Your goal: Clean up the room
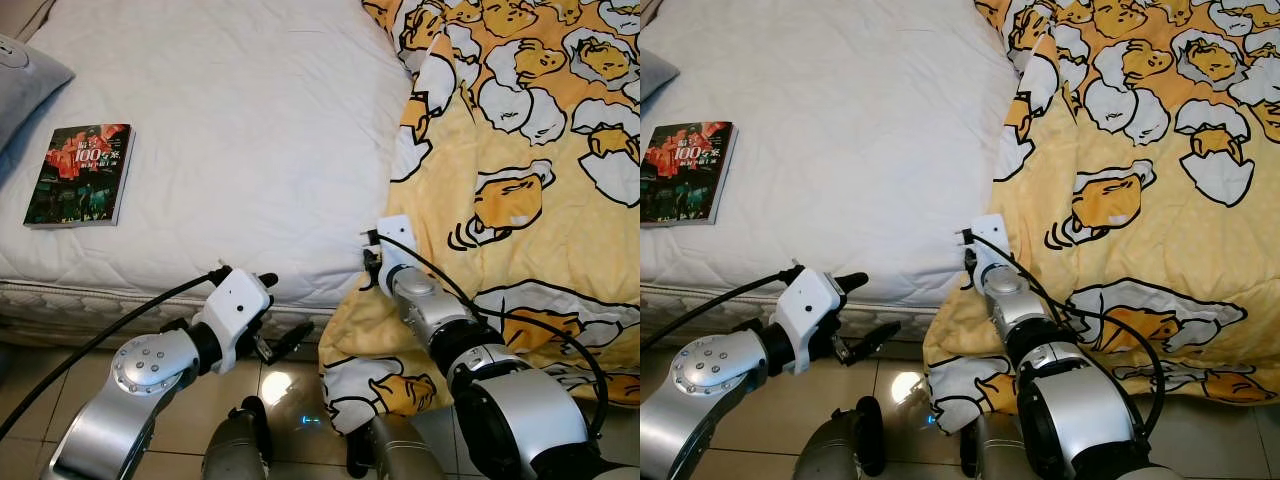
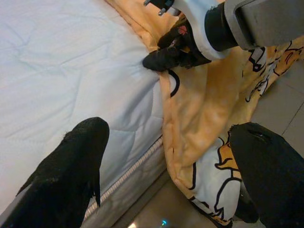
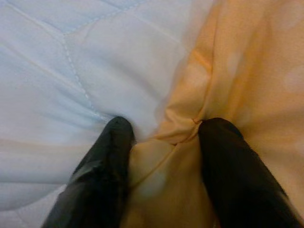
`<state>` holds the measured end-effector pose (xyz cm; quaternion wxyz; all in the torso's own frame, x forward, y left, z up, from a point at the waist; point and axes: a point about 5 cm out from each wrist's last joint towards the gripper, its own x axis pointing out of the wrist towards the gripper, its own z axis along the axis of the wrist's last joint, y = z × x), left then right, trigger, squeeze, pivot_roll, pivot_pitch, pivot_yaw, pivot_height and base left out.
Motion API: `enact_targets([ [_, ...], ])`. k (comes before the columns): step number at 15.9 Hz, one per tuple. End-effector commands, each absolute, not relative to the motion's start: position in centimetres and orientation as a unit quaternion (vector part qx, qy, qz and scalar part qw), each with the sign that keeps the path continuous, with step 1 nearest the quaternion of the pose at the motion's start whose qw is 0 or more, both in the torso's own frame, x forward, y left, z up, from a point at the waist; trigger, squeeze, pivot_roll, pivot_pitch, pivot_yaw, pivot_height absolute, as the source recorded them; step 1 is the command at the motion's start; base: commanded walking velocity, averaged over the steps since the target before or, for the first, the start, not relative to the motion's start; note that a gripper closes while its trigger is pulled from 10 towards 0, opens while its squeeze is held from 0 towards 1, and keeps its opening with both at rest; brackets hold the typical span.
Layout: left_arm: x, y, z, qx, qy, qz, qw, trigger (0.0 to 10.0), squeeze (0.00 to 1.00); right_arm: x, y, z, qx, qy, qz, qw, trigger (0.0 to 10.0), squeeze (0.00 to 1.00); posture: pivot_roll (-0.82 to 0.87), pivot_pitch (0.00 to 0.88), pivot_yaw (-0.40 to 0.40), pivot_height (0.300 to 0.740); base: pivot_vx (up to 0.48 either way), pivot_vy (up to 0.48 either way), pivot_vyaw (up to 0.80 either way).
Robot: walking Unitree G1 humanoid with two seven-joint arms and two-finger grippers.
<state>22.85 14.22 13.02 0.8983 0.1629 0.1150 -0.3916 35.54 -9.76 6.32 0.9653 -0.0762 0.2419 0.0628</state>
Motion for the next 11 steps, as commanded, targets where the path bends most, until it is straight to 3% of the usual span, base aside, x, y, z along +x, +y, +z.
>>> enact_targets([
  [1,22.71,14.09,12.72,0.155,0.119,-0.396,0.897,10.0,0.0,35.3,-10.41,5.84,-0.072,0.251,0.048,0.964,0.0,0.0,-0.05,0.267,-0.015,0.74,0.0,0.0,0.0],
  [11,23.13,13.68,12.78,0.153,0.111,-0.399,0.897,10.0,0.0,35.06,-9.77,5.79,-0.052,0.247,0.054,0.966,0.0,0.0,-0.06,0.237,-0.016,0.74,0.0,0.0,0.0],
])
